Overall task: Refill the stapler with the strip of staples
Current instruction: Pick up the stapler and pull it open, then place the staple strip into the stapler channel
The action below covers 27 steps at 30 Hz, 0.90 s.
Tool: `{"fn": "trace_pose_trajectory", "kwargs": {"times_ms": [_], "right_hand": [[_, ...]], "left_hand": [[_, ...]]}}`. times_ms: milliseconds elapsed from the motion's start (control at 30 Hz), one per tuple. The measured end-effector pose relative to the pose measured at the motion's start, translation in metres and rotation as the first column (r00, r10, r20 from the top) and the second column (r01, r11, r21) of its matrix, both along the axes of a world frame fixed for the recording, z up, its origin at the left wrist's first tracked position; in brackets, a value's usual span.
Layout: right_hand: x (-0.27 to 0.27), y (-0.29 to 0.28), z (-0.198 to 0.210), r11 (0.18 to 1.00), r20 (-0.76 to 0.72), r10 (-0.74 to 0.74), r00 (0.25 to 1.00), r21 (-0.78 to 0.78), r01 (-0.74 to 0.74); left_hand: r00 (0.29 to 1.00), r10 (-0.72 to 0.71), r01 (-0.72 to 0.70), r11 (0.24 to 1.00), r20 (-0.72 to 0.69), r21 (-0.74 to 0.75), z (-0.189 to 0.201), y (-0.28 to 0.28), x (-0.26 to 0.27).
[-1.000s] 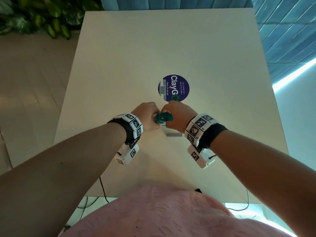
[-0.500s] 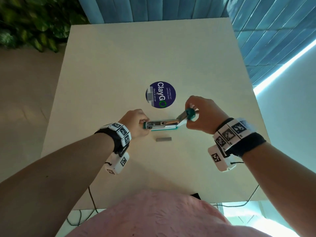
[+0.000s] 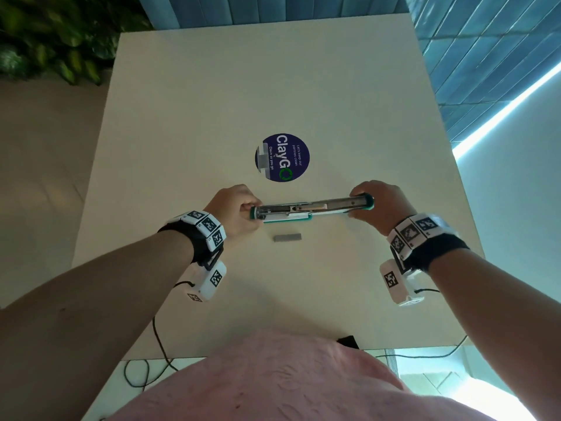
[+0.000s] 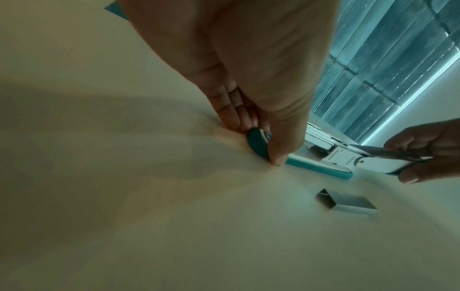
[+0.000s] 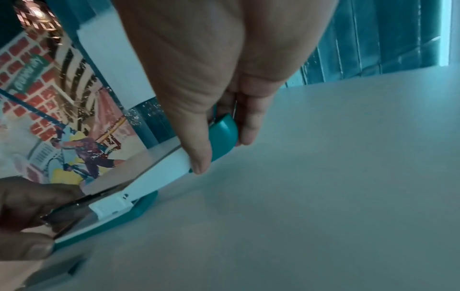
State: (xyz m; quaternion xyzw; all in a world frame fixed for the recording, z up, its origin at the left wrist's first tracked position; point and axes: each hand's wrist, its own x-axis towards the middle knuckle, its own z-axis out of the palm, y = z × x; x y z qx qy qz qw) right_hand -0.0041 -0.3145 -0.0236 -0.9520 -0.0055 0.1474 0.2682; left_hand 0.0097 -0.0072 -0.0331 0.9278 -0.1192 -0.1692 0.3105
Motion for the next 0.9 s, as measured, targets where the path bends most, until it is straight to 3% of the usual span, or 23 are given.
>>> {"fn": "trace_pose_trajectory", "kwargs": {"times_ms": [167,567,667,767,833,900], "right_hand": [[-0.004,0.002,-0.019,1.000,-0.006,-0.016,1.000,0.022,0.016],[-0.010,0.002,-0.022,0.997,0.065,-0.011,0.998,0.083,0.006],[-0.008,0.001,-0.020,0.998,0.052,0.016,0.999,0.055,-0.019],[-0.007,0.001,-0.019,0.998,0.038,0.027,0.999,0.053,-0.029],[-0.008,0.001,-0.019,0.998,0.045,0.026,0.999,0.051,-0.029],[-0.008,0.001,-0.020,0.998,0.045,0.027,0.999,0.051,-0.029]], "left_hand": [[1.000,0.015,-0.016,1.000,-0.016,-0.016,-0.004,0.003,-0.002],[1.000,0.002,-0.002,1.000,-0.013,0.009,-0.003,0.004,-0.002],[0.991,0.022,-0.019,0.999,0.130,-0.028,0.010,-0.004,-0.008],[0.963,-0.189,0.197,0.980,0.192,-0.024,0.021,-0.027,-0.025],[0.938,-0.338,0.335,0.941,0.079,0.049,0.017,-0.040,-0.038],[0.922,-0.387,0.387,0.915,-0.014,0.114,0.006,-0.046,-0.046]]}}
